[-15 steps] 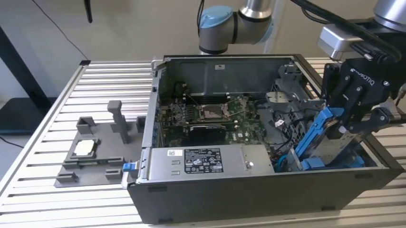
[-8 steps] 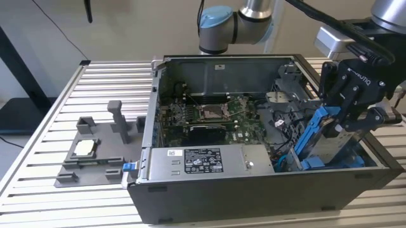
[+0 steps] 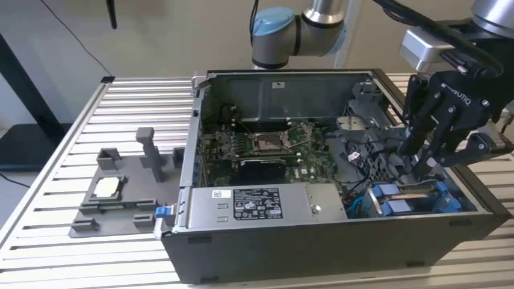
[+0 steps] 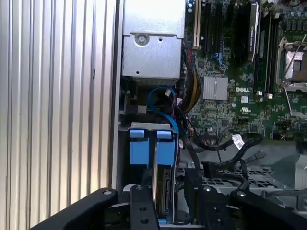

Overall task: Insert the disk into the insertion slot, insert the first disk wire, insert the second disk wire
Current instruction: 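Insert the disk into the insertion slot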

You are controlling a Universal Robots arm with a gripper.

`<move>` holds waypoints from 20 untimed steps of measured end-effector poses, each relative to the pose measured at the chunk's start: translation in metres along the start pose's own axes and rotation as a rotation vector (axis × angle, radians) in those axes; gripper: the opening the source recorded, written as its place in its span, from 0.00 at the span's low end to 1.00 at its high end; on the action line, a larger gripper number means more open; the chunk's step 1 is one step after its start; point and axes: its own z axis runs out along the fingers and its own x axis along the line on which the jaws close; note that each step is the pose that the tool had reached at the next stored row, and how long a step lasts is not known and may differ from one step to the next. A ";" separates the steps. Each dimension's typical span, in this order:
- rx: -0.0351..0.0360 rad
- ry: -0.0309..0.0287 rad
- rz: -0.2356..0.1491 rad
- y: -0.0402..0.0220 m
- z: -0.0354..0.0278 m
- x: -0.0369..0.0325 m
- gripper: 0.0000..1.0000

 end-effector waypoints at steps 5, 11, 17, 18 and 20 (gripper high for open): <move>0.0193 -0.0080 -0.001 0.0003 -0.0080 -0.0034 0.40; 0.1081 -0.0113 -0.004 0.0005 -0.0076 -0.0056 0.40; 0.1242 -0.0120 -0.005 0.0005 -0.0069 -0.0058 0.40; 0.1329 -0.0129 -0.005 0.0005 -0.0068 -0.0058 0.40; 0.1490 -0.0153 -0.005 0.0004 -0.0061 -0.0060 0.40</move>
